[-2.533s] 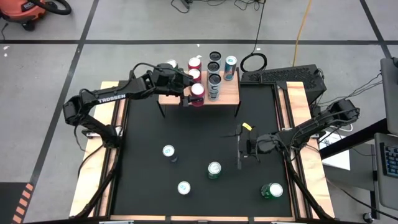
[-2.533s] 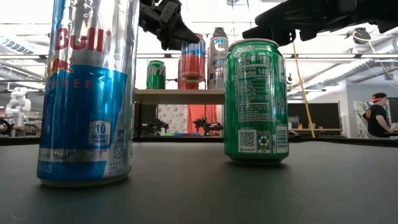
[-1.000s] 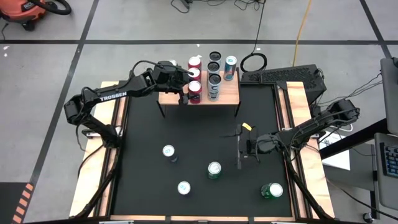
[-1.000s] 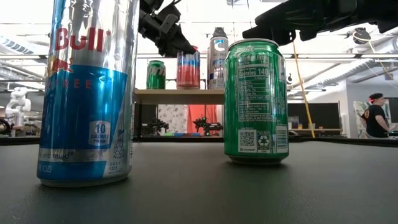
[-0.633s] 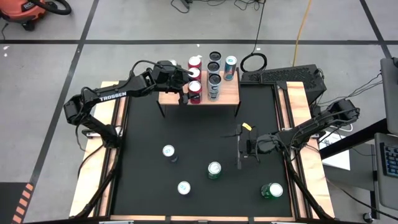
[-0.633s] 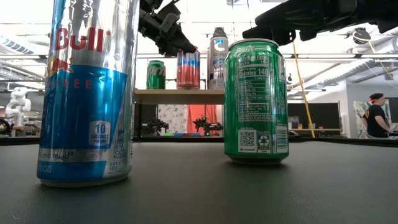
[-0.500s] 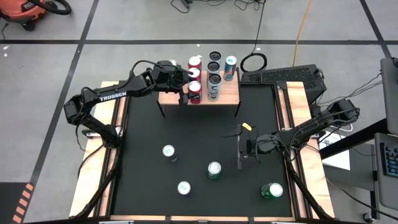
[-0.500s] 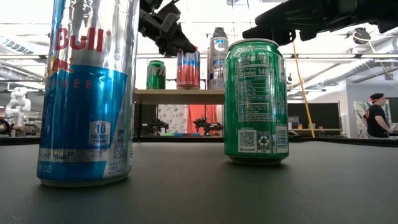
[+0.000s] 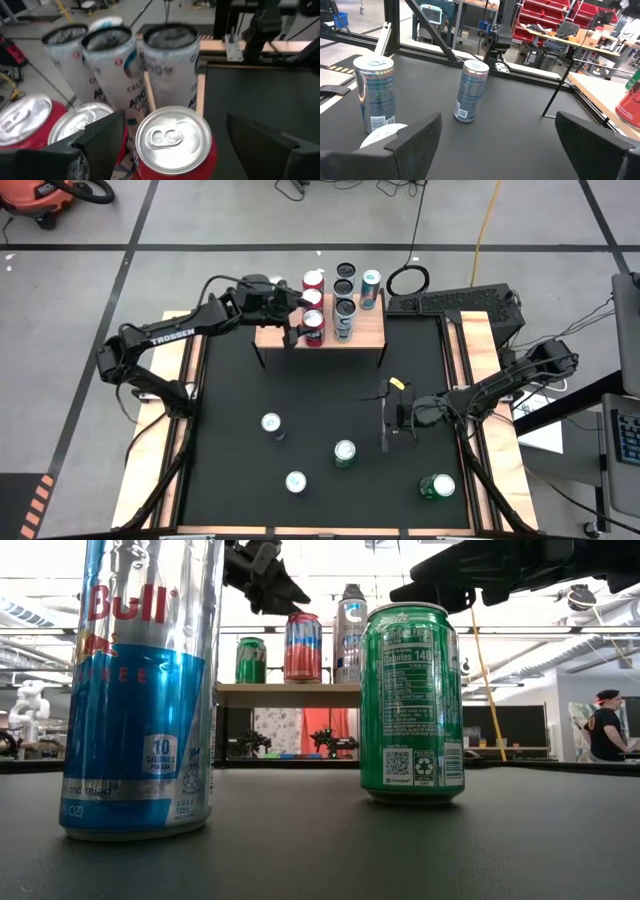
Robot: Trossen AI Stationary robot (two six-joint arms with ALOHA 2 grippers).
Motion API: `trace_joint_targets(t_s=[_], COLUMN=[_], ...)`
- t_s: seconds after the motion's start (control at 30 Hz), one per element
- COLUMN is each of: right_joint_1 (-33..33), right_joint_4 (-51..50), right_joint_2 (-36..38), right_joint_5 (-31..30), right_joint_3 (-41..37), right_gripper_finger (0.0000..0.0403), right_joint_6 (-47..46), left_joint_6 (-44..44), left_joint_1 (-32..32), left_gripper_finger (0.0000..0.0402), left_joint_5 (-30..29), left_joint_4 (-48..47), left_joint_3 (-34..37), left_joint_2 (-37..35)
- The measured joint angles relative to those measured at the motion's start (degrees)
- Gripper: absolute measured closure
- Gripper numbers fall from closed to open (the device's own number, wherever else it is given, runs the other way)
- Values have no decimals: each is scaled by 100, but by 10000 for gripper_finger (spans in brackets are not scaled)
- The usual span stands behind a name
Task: Place canned beverage on shelf
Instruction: Put the orange soda can on the shelf aligned with the other orange soda can
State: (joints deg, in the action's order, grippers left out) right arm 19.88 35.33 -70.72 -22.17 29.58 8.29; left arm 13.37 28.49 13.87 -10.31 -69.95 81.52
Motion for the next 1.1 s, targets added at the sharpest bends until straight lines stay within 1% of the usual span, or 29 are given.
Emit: trace_joint_targets(t_s=[0.17,0.27,0.37,0.43,0.47,0.63,0.73,0.87,0.97,1.1], right_joint_1=[-1,-1,-2,0,-1,0,-2,-2,-2,-2], right_joint_4=[0,0,-18,-53,-53,-46,-44,-41,-36,-23], right_joint_2=[0,0,0,-2,-2,-2,-2,-2,-2,-2], right_joint_5=[0,0,0,0,0,0,0,0,0,-7], right_joint_3=[0,0,0,0,0,0,0,0,0,0], right_gripper_finger=[32,32,32,32,32,32,32,32,32,32], right_joint_6=[-2,-7,-9,-7,-8,-2,7,8,-11,-26], left_joint_6=[-92,-129,-143,-118,-72,17,-118,-291,-388,-407], left_joint_1=[-33,-170,-562,-908,-1095,-1879,-2145,-2232,-2194,-2081], left_gripper_finger=[59,59,59,59,59,59,59,59,59,59], left_joint_5=[72,150,484,468,331,-716,-1123,-1598,-1751,-1797], left_joint_4=[69,71,40,-71,-205,-1002,-763,-268,493,1284], left_joint_3=[0,0,4,4,4,29,334,905,1371,1846], left_joint_2=[-193,-333,-523,-625,-650,-566,-450,-347,-351,-351])
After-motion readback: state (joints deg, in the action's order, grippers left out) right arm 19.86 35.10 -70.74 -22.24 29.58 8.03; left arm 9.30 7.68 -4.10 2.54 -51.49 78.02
